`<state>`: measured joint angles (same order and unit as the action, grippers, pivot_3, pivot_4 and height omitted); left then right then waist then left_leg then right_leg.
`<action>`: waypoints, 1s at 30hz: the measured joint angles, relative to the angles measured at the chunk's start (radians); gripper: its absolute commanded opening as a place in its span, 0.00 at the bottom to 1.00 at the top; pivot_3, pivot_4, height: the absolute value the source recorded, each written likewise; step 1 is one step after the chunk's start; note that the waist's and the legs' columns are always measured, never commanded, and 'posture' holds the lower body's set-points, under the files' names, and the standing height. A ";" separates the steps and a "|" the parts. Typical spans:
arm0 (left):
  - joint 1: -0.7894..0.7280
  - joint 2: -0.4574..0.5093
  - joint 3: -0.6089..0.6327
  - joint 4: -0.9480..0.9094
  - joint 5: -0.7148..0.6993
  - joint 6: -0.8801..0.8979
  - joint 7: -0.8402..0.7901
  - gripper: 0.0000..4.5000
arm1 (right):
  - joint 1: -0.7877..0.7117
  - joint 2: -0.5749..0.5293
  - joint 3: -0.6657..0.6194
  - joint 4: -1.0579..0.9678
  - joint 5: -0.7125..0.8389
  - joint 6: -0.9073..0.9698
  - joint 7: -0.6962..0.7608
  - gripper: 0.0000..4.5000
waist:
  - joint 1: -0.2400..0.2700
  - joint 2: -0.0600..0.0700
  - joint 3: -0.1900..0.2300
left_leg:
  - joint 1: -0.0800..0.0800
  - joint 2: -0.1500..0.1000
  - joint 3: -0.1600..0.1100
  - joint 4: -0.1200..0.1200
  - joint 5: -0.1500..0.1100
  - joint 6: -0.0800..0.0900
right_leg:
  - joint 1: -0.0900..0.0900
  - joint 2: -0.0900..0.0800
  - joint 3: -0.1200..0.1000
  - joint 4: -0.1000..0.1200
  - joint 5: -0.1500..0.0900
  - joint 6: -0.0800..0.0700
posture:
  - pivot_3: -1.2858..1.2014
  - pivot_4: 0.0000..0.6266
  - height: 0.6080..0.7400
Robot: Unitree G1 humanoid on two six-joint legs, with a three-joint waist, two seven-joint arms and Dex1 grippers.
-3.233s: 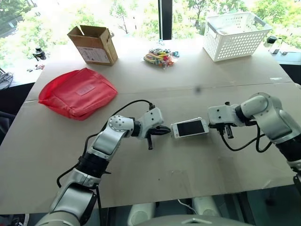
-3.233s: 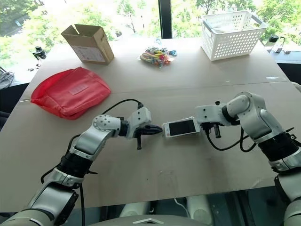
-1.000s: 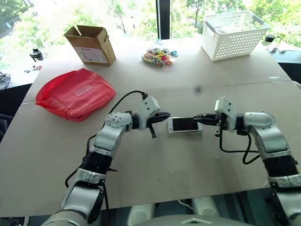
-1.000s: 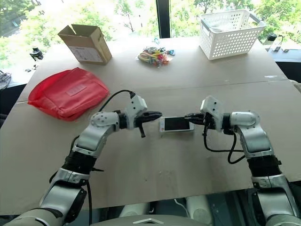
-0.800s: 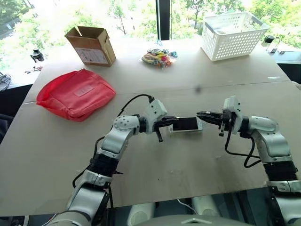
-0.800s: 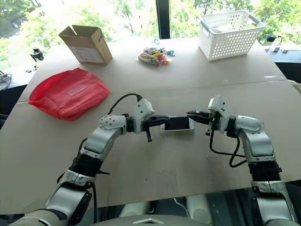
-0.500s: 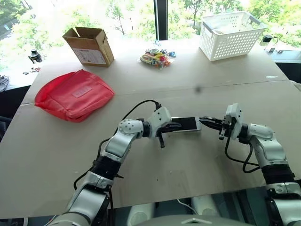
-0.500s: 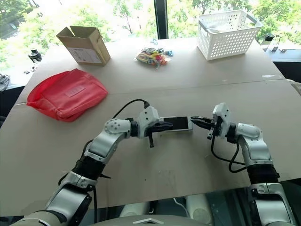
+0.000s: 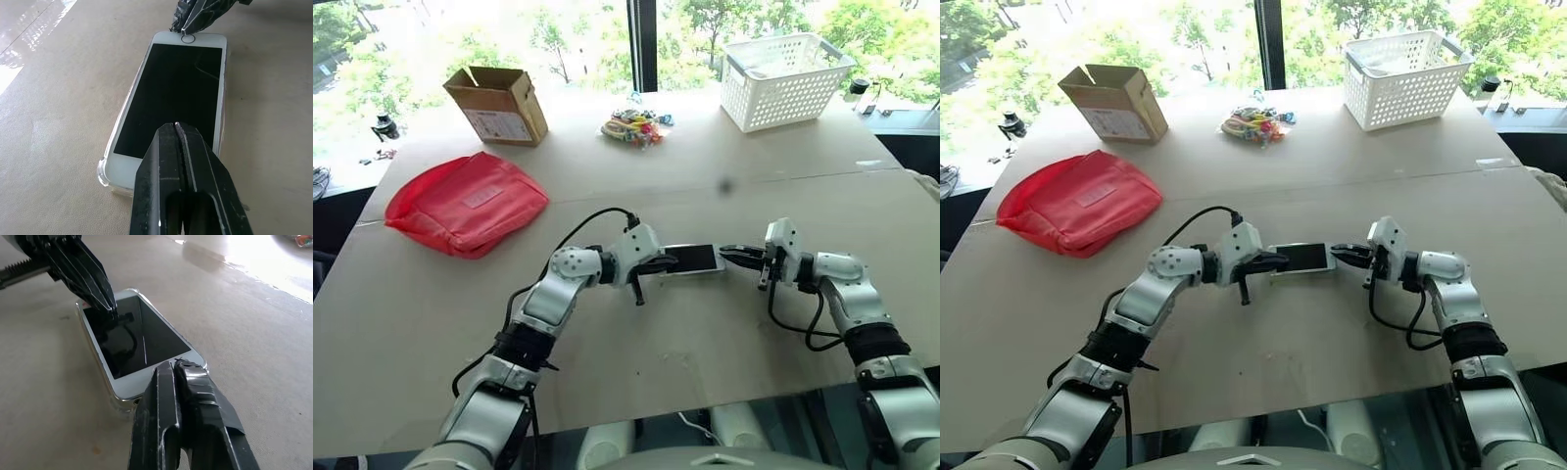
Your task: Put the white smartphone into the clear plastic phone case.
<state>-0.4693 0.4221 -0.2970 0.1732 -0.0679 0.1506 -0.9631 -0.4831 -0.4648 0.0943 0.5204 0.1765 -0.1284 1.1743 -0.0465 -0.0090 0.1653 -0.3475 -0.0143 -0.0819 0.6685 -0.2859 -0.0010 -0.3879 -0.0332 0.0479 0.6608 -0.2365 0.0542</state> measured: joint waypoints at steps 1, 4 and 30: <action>0.001 0.000 -0.002 0.000 0.004 0.002 0.000 0.00 | -0.008 -0.007 0.013 0.006 -0.017 -0.007 0.002 0.02 | -0.001 -0.001 -0.001 | 0.004 0.000 0.001 0.000 0.000 0.000 | 0.004 0.000 0.000 -0.001 -0.001 0.000 | 0.52 0.24 1.00; 0.003 0.000 -0.006 0.000 0.007 0.011 -0.001 0.00 | -0.022 -0.028 0.043 0.008 -0.045 -0.013 0.016 0.02 | 0.000 -0.004 -0.006 | 0.007 0.001 -0.001 -0.001 0.000 0.000 | 0.009 0.001 -0.001 -0.003 -0.003 0.003 | 0.52 0.24 1.00; 0.119 0.002 0.199 -0.129 -0.190 0.089 0.032 0.28 | -0.021 -0.051 -0.042 -0.060 0.128 0.210 0.098 0.82 | 0.008 -0.002 -0.013 | -0.022 0.001 -0.006 -0.003 0.000 0.000 | -0.021 -0.004 -0.001 -0.003 0.000 0.000 | 0.52 0.24 1.00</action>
<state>-0.3506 0.4241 -0.0976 0.0439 -0.2577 0.2399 -0.9313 -0.5041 -0.5157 0.0528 0.4607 0.3047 0.0820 1.2728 -0.0386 -0.0112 0.1527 -0.3694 -0.0130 -0.0879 0.6654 -0.2859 -0.0013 -0.4089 -0.0377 0.0468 0.6580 -0.2368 0.0544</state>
